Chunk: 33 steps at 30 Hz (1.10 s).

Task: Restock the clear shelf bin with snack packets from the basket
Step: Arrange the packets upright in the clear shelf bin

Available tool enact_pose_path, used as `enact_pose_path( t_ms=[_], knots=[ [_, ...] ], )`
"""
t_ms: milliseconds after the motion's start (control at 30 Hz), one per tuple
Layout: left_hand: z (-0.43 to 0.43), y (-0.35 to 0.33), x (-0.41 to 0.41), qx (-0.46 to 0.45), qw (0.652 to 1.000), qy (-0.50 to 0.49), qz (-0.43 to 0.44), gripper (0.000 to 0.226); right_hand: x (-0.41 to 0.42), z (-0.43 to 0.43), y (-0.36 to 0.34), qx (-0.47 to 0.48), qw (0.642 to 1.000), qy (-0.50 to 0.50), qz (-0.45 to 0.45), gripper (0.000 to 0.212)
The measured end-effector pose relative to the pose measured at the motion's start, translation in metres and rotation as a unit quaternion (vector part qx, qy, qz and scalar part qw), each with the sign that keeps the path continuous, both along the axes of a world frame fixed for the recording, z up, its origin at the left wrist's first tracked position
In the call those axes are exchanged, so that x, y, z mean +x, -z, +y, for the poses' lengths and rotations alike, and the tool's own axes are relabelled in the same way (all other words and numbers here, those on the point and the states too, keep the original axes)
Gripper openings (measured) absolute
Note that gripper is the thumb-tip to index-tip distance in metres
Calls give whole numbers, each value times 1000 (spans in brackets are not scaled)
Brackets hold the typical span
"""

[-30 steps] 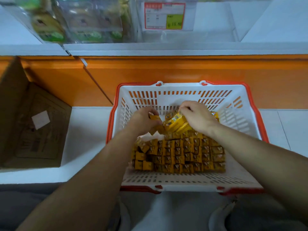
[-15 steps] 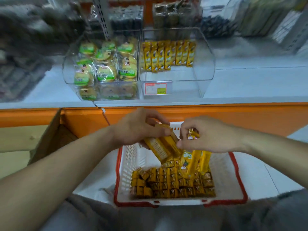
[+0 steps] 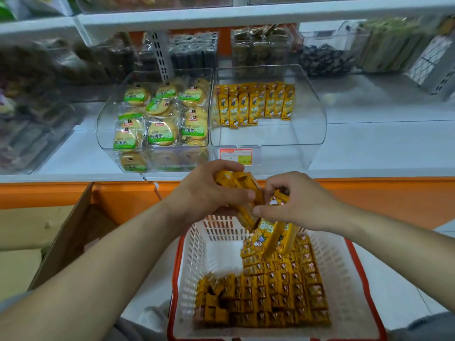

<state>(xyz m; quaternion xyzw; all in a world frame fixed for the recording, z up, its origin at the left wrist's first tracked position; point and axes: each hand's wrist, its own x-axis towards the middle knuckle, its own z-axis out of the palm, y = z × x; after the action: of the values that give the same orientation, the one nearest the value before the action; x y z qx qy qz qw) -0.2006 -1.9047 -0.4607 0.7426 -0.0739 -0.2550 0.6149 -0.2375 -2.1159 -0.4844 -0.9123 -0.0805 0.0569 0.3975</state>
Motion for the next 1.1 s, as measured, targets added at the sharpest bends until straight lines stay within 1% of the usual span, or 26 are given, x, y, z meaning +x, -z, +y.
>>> enact_pose_path(
  t_ms=[100,133,200,267,333,433,567,633,700,767,800,900,967,1033,1100],
  knots=[
    [3,2,7,-46,999,3,13,65,10,-3,3,56,998,11,14,38],
    [4,2,8,-61,998,7,7,64,13,-3,3,78,997,11,18,34],
    [5,2,10,-73,997,14,-13,54,15,-5,3,129,991,7,30,28],
    [6,2,11,-53,998,9,-36,50,15,-4,1,177,983,3,52,28],
    [7,3,12,-23,998,0,-65,52,15,-2,-3,221,973,-1,66,26],
    [7,6,10,-21,996,-13,-89,49,13,2,-10,242,968,-3,60,26],
    [-3,12,4,-77,993,-38,-77,35,9,7,-15,299,952,8,69,31],
    [-12,17,-2,-116,989,-65,-60,36,10,9,-16,327,942,29,75,37],
    [-22,21,-9,-142,985,-89,-38,33,10,13,-14,341,936,45,79,33],
    [-28,21,-13,-161,983,-90,-6,26,10,15,-12,341,935,53,77,21],
    [-29,21,-13,-163,983,-85,5,24,10,15,-10,336,937,56,75,19],
    [-24,17,-9,-133,987,-87,4,28,10,15,-12,294,953,54,58,28],
    [-20,14,-6,-95,992,-82,-2,32,11,13,-10,250,966,46,46,24],
    [-15,13,-4,-77,994,-81,8,24,13,9,-7,198,978,53,35,13],
    [-11,13,-3,-69,993,-94,31,19,15,4,-5,170,983,58,27,21]
  ],
)
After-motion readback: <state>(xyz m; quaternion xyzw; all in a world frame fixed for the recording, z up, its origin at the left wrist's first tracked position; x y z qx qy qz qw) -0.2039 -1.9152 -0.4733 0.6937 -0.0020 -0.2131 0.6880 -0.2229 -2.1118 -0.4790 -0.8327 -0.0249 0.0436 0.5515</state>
